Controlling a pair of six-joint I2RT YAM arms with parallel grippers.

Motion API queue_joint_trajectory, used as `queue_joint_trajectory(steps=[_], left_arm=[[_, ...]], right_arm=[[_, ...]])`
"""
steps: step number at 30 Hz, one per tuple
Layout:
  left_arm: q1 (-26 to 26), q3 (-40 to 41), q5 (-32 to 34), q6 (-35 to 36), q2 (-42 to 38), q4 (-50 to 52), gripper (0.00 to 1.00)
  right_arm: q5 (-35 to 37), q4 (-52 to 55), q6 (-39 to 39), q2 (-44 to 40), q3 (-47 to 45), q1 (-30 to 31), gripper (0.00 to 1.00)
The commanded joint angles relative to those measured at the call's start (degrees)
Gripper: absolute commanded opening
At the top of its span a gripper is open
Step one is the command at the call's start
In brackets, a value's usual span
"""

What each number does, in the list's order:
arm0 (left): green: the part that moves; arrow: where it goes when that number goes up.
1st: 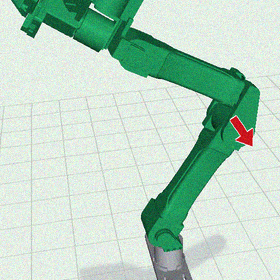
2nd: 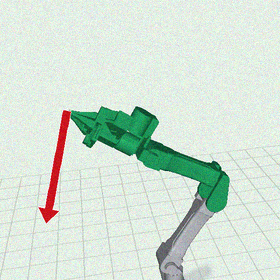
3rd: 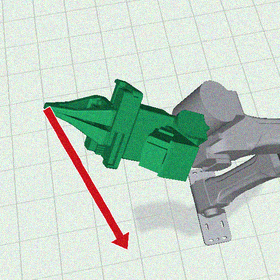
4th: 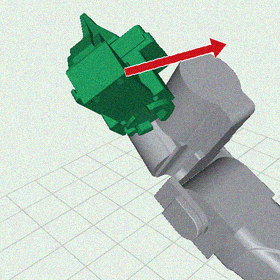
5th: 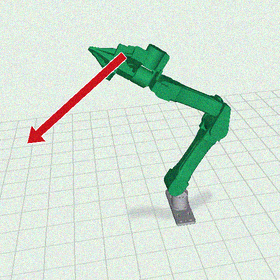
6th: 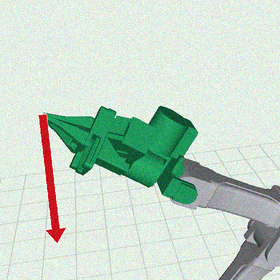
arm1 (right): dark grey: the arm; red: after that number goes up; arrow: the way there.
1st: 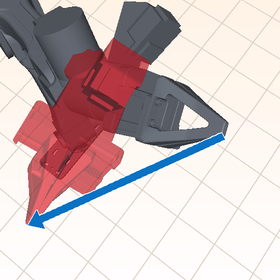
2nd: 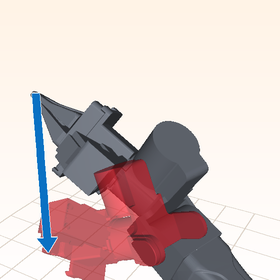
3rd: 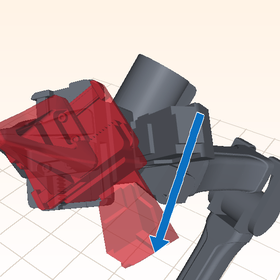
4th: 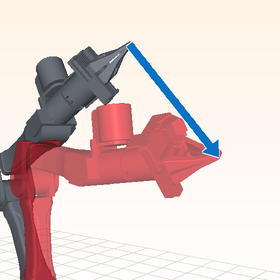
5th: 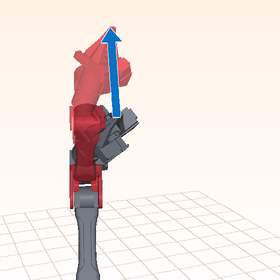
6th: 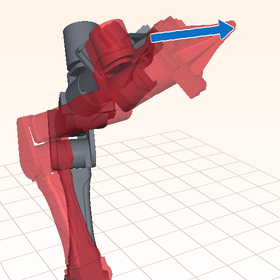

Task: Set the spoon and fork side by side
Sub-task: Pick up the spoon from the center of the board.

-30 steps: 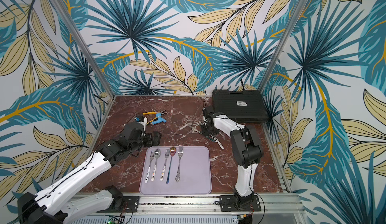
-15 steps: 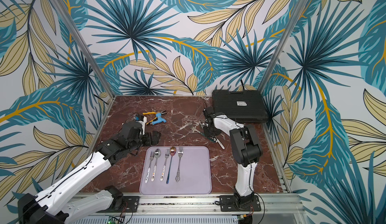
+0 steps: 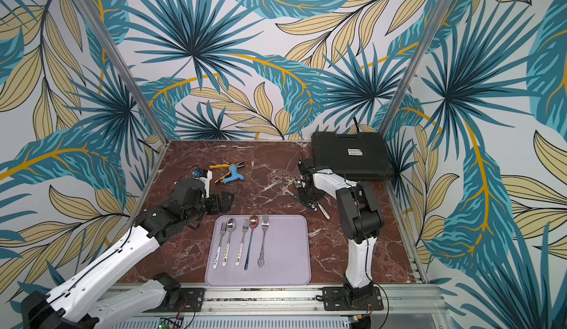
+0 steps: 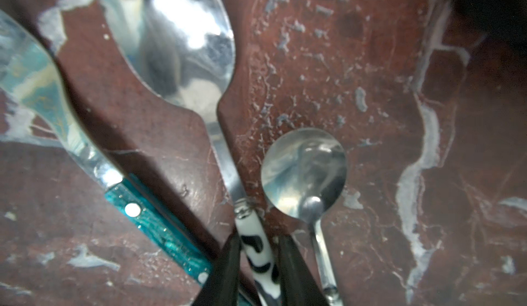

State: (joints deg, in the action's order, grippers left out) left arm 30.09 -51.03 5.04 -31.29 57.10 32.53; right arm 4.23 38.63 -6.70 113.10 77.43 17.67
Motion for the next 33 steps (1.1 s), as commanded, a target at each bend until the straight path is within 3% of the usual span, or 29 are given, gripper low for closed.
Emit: queue_joint_trajectory(steps=[1, 6, 18, 25, 33], left_arm=[[-0.44, 1.44, 0.67, 0.87, -1.80, 1.29, 1.00], [-0.54, 1.28, 0.71, 0.88, -2.69, 2.25, 1.00], [-1.16, 1.44, 3.37, 0.74, -1.95, 3.19, 1.00], [-1.58, 2.65, 2.75, 1.88, -0.21, 1.86, 1.00], [-1.95, 4.45, 2.27, 3.32, 1.74, 0.21, 1.00]], right_arm=[[-1.06, 2.38, -0.90, 0.03, -0.61, 0.08, 0.13], [-1.79, 1.70, -1.65, -3.27, -1.69, 0.11, 0.00], [1.31, 5.45, -7.04, -12.85, -1.48, 3.94, 0.00], [7.06, 7.16, -15.82, -19.21, -4.14, 11.68, 0.00], [12.57, 7.92, -33.21, -23.69, -10.89, 24.36, 0.00]])
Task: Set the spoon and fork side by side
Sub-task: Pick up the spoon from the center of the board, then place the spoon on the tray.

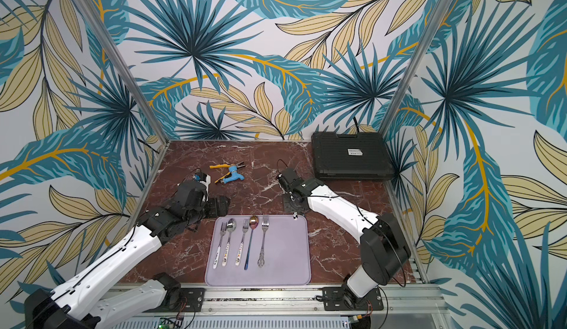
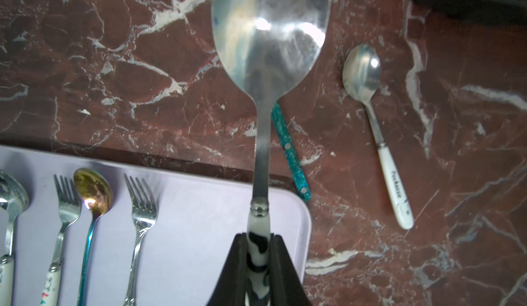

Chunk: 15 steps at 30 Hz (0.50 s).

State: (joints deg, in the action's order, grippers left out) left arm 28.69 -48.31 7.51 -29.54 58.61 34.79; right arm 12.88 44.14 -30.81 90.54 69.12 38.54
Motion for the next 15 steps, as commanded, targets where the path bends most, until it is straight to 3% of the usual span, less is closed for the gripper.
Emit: queue_joint_trajectory(steps=[1, 6, 15], left_arm=[[-0.51, 1.90, -0.46, 1.75, 0.27, -2.29, 1.00], [-0.65, 2.97, -1.00, 2.10, 0.56, -4.14, 1.00], [-1.14, 4.45, -1.00, 2.29, 2.65, -6.74, 1.00]], right_arm=[[4.95, 2.53, -10.87, -1.24, -3.13, 5.30, 0.00], [8.33, 1.53, -19.74, -1.47, -6.24, 15.05, 0.00], [7.63, -5.55, -31.52, 0.15, -13.19, 25.22, 0.00]])
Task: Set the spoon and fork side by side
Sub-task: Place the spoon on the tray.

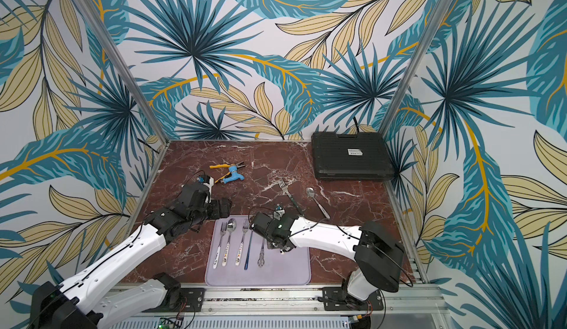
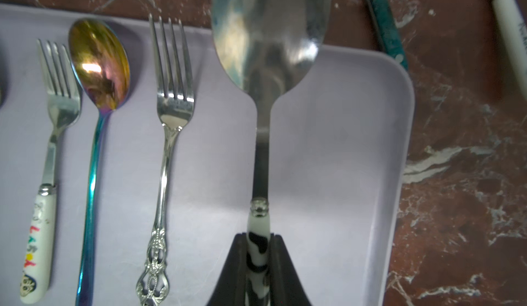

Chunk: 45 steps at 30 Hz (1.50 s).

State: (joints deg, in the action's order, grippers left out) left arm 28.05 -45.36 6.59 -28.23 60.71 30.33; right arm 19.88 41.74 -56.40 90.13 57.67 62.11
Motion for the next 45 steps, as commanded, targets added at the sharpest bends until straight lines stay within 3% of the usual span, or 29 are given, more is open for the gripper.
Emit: queue_joint_trajectory(steps=[1, 23, 32, 45], left_arm=[[-0.51, 1.64, -0.09, 0.98, 0.71, -2.53, 1.00], [-1.07, 3.38, -0.09, 1.60, 1.08, -4.47, 1.00], [-1.24, 3.76, -0.09, 2.01, 0.32, -4.38, 1.00], [-1.42, 4.50, -0.09, 2.12, -0.77, -4.71, 1.00]], right_arm=[[0.45, -3.40, -6.62, 1.15, -1.86, 2.37, 0.00], [-2.68, -7.22, -7.78, 6.11, -0.45, 3.55, 0.00], [-7.30, -10.23, -6.82, 7.80, 0.07, 2.67, 0.00], [-8.09, -8.08, -8.98, 8.59, -0.10, 2.14, 0.00]])
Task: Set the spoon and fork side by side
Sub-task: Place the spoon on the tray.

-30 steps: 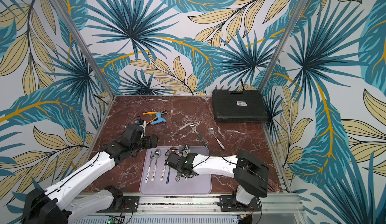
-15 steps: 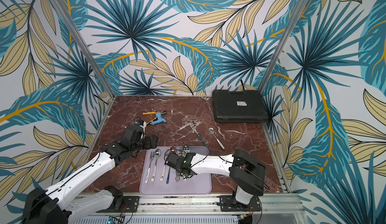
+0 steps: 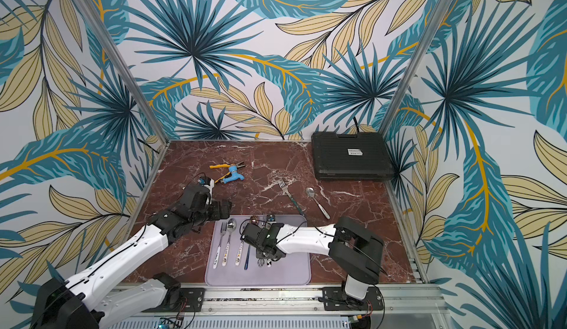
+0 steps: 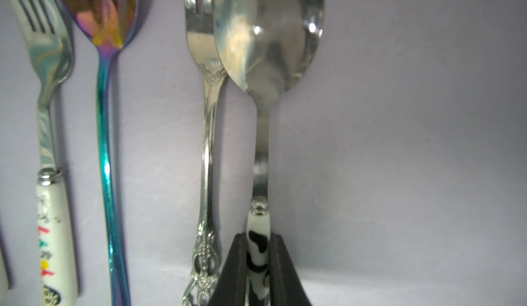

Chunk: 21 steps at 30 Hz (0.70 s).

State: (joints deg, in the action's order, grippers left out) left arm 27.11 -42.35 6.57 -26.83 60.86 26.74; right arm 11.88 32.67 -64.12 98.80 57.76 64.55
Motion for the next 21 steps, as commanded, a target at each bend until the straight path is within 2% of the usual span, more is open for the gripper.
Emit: queue_joint_trajectory(steps=[1, 17, 21], left_arm=[[-0.54, 1.56, -0.05, 0.73, -0.92, -1.16, 1.00], [-0.58, 1.66, -0.06, 0.68, -0.83, -1.10, 1.00], [-0.73, 1.68, -0.06, 0.64, -0.65, -1.17, 1.00]], right_arm=[[-0.09, 0.98, -1.45, -0.18, -0.25, -0.39, 0.00], [-0.50, 0.20, -3.36, -0.45, -0.89, -1.43, 0.00], [-0.37, 0.77, -2.95, -0.71, -0.50, -1.48, 0.12]])
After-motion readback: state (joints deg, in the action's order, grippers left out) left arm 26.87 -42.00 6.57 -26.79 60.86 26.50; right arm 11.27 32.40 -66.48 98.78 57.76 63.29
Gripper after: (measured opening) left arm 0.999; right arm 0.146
